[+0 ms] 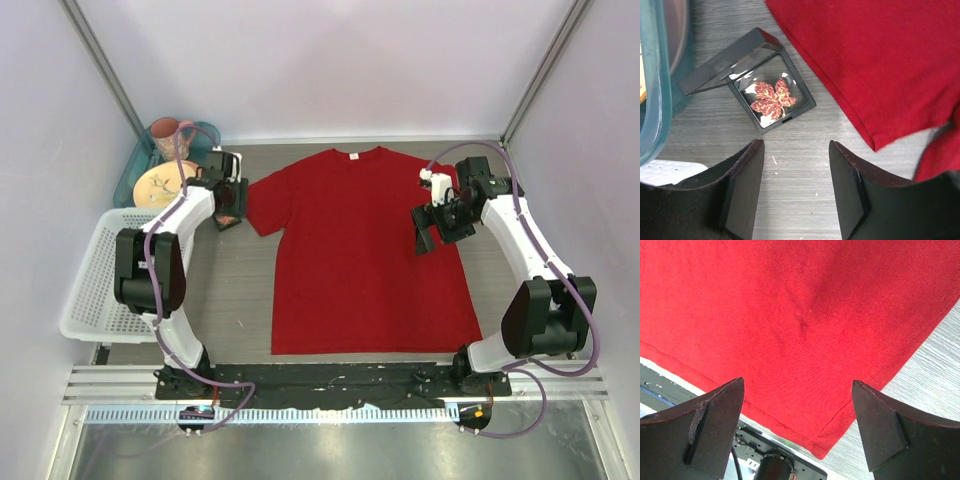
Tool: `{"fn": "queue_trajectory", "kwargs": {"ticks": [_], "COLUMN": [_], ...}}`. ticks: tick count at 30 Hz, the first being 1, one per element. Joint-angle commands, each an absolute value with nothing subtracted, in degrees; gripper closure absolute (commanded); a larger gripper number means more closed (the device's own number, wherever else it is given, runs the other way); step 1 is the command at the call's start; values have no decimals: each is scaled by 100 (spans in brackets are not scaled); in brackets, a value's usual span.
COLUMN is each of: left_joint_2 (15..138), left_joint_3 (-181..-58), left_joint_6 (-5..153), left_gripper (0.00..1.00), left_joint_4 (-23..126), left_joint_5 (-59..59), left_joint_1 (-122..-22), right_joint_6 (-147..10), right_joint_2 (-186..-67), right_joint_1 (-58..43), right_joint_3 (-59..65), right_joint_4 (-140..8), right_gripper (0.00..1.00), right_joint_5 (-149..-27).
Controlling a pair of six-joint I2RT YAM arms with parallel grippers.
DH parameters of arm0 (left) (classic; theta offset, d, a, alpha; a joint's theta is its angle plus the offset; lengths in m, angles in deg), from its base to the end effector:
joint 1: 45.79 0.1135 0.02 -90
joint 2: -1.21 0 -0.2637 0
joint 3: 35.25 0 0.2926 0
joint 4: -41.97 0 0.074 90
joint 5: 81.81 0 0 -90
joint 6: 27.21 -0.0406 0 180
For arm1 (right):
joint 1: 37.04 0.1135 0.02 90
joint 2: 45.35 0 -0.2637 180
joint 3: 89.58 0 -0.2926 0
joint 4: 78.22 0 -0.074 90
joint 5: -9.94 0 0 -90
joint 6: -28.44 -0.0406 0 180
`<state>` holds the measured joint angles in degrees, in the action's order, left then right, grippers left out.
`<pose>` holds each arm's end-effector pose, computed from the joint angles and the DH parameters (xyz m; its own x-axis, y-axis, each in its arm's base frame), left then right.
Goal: Pin the brooch onto the clothing
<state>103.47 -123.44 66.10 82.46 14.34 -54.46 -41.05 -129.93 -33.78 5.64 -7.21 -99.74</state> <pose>0.4219 -0.0599 0.2069 -0.8092 0.0653 -0.5839 0.0418 0.9977 0.0537 0.3233 0.0321 0.2711 -0.8257 -0.3775 -0.4193 -0.4840 0.8558 0.1827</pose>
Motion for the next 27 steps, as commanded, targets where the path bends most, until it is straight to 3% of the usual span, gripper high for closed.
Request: {"fn": "queue_trajectory", "kwargs": {"ticks": [1, 27], "left_joint_2": [10579, 11195], "left_joint_3": [-12390, -12478], "left_joint_6": [7447, 8309], "left_gripper": [42, 47], "left_joint_4": [7683, 7498], "left_joint_5": [2240, 2779], "left_joint_1": [-5458, -5379], "right_joint_6": [-4187, -4196], "right_joint_2": [-12744, -12876], "right_joint_1": [-3344, -3353], "right_joint_3": [599, 704], "right_joint_4": [-759, -733], "right_gripper": [7, 8], "right_joint_5": [-10054, -10001]}}
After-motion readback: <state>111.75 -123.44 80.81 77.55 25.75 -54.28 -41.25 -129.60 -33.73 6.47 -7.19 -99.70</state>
